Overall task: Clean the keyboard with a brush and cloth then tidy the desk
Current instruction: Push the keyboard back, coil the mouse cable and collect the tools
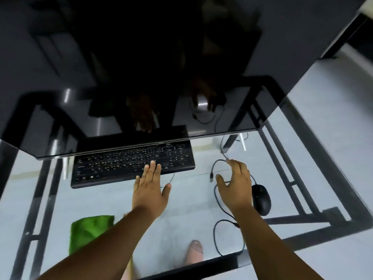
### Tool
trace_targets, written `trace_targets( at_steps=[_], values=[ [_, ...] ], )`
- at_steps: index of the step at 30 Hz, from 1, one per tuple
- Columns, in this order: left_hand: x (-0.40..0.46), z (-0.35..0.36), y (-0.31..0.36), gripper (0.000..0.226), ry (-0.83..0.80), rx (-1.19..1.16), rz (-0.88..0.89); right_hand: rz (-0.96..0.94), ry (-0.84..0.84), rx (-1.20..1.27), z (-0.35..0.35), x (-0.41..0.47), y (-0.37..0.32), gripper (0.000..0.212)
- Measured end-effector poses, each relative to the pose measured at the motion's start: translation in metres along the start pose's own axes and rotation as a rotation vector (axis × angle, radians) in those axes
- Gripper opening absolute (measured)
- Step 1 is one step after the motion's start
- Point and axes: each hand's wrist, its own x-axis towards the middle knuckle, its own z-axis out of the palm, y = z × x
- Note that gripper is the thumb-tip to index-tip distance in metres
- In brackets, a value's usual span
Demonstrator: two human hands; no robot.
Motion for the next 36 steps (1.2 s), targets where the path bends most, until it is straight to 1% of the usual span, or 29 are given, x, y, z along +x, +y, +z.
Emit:
trace_targets(
  at_steps=[5, 9, 12, 16, 19, 24, 31, 36],
  values=[
    [0.005, 0.02, 0.053, 0.071, -0.028, 0.018, 0.004, 0.103, 0.057, -0.097, -0.034, -0.008, 0.054, 0.053],
    [0.009, 0.029, 0.078, 0.072, -0.023, 0.021, 0.002, 0.183, 0.018, -0.156, -0.045, -0.021, 0.083, 0.058],
    [0.01, 0.035, 0.087, 0.072, -0.031, 0.045, -0.008, 0.204, -0.009, -0.174, -0.047, -0.032, 0.096, 0.06],
    [0.012, 0.04, 0.091, 0.072, -0.03, 0.061, -0.019, 0.18, -0.023, -0.12, -0.047, -0.036, 0.108, 0.054],
    [0.012, 0.04, 0.09, 0.072, -0.029, 0.067, -0.023, 0.2, -0.024, -0.016, -0.046, -0.027, 0.108, 0.052],
    [0.019, 0.034, 0.084, 0.072, 0.011, 0.08, -0.038, 0.157, -0.025, 0.101, -0.04, 0.011, 0.091, 0.048],
    [0.03, 0.024, 0.064, 0.072, 0.051, 0.096, -0.074, 0.115, -0.036, 0.146, -0.018, 0.081, 0.057, 0.046],
    [0.029, 0.024, 0.05, 0.074, 0.037, 0.099, -0.111, 0.163, -0.046, 0.164, -0.003, 0.102, 0.046, 0.049]
  ],
)
